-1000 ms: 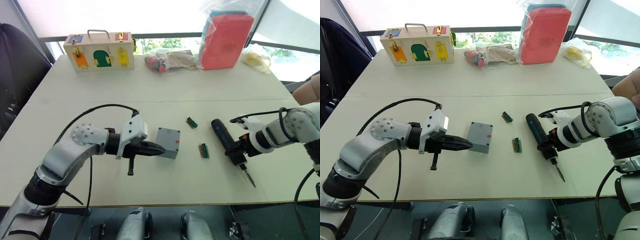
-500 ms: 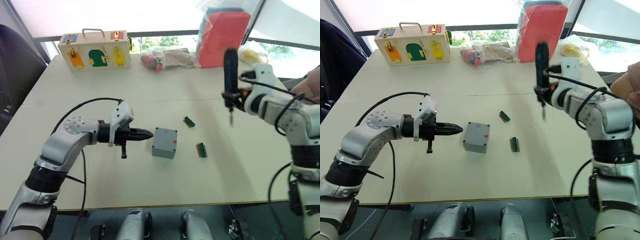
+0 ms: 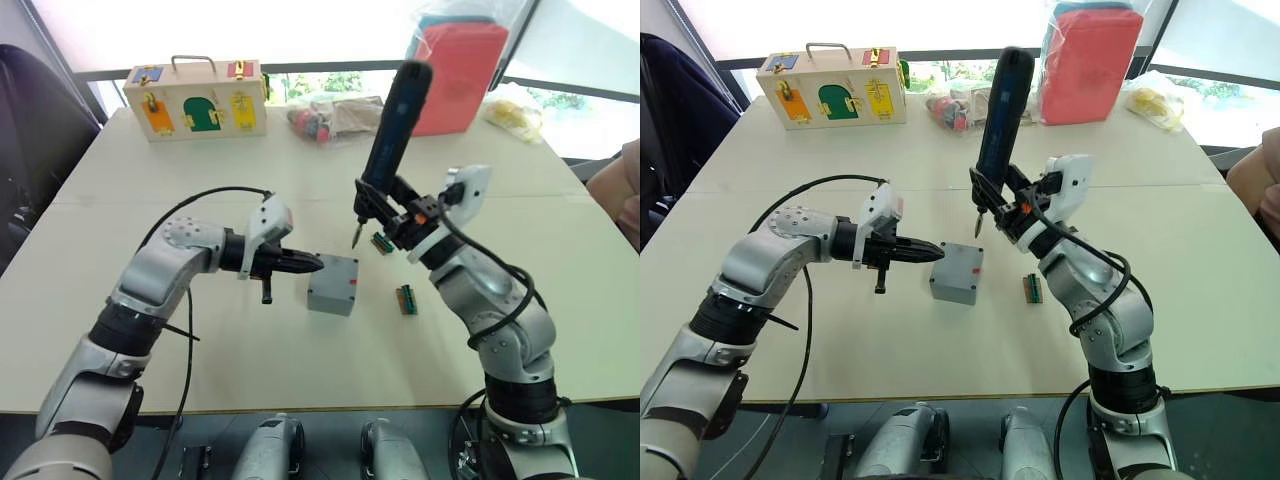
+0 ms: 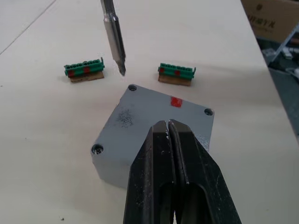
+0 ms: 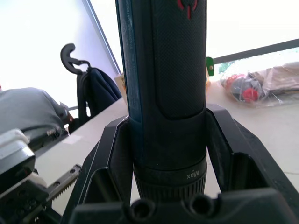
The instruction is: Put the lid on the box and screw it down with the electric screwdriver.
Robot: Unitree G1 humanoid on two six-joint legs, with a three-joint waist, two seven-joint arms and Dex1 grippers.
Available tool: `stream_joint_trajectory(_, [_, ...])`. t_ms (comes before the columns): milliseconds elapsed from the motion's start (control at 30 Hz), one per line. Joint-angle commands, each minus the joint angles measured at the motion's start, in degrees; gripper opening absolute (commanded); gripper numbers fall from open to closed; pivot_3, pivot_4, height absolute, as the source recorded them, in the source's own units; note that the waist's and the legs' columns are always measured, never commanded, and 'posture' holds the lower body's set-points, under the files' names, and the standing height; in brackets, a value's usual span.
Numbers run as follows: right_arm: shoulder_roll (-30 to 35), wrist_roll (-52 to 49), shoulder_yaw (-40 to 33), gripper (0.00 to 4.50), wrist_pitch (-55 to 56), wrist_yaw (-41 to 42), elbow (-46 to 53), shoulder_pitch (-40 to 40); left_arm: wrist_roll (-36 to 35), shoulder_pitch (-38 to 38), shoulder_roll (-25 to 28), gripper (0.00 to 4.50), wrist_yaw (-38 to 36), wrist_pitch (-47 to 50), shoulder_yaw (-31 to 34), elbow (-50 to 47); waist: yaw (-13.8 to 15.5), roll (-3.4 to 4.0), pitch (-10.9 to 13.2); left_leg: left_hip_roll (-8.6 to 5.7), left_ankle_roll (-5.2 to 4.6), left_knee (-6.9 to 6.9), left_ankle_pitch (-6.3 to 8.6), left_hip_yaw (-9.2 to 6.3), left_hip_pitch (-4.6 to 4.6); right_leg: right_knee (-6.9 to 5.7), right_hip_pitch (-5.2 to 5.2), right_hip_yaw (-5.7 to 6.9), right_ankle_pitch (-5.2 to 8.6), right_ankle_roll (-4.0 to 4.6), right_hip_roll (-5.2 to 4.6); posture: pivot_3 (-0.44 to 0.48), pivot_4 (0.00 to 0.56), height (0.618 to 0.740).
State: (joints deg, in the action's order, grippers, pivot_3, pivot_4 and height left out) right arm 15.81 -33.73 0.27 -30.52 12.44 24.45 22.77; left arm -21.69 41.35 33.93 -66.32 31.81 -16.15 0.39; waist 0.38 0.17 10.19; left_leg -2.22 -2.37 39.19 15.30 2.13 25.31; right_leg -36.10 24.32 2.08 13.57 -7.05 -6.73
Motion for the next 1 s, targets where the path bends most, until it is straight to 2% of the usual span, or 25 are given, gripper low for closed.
stream_joint_trajectory(33, [0.1, 1.4, -0.7, 1.77, 2.6, 1.6, 2.9, 1.0, 2.7, 0.7, -0.8, 0.00, -1.4, -3.0, -1.8, 0.9, -0.1, 0.00, 0.0, 0.00, 0.00, 0.00, 0.00, 0.00, 0.00, 0.00, 0.01, -0.01, 0.00, 0.00, 0.00, 0.000, 0.150, 0.740])
stream_joint_trajectory(200, [0.3, 2.9, -0.6, 1.77, 2.3, 2.3, 3.0, 0.3, 8.0, 0.6, -1.5, 0.00, -1.1, -7.2, -4.7, 4.1, 0.0, 0.00, 0.0, 0.01, 0.00, -0.01, 0.00, 0.00, 0.00, 0.00, 0.01, -0.01, 0.00, 0.00, 0.01, 0.000, 0.150, 0.740])
stream_joint_trajectory(700, [-1.2, 11.0, 4.0, 1.77, 8.0, 5.1, -2.3, -7.7, 8.4, -2.1, -2.6, 0.00, -1.8, -4.6, -4.7, 0.9, 0.2, -0.07, -0.2, 0.00, -0.01, 0.00, 0.00, 0.00, -0.12, -0.01, -0.12, -0.02, 0.00, 0.00, -0.01, 0.000, 0.150, 0.740])
stream_joint_trajectory(800, [-2.6, 11.7, 4.5, 1.77, 9.2, 5.4, -4.0, -8.6, 8.6, -3.3, -2.5, 0.00, -1.6, -4.1, -5.0, 0.0, 0.2, -0.08, -0.2, 0.01, -0.04, -0.02, 0.02, -0.01, -0.40, 0.01, -0.43, -0.02, 0.02, 0.00, 0.00, 0.000, 0.150, 0.740])
stream_joint_trajectory(900, [-3.9, 13.0, 5.5, 1.77, 9.6, 5.0, -5.9, -8.4, 8.4, -4.0, -2.7, 0.00, -1.1, -2.9, -4.8, -1.1, 0.2, -0.18, -0.3, 0.01, -0.51, -0.12, 0.33, -0.01, -1.23, 0.15, -1.19, -0.02, 0.19, -0.01, -0.02, 0.000, 0.150, 0.740])
stream_joint_trajectory(1000, [-4.1, 16.0, 7.2, 1.77, 7.3, 3.8, -9.0, -8.1, 8.1, -4.5, -2.6, 0.00, -0.6, -1.8, -4.5, -2.2, 0.1, -0.23, -0.4, 0.01, -0.50, -0.13, 0.33, -0.02, -1.32, 0.13, -1.19, -0.05, 0.24, 0.03, -0.03, 0.000, 0.150, 0.740])
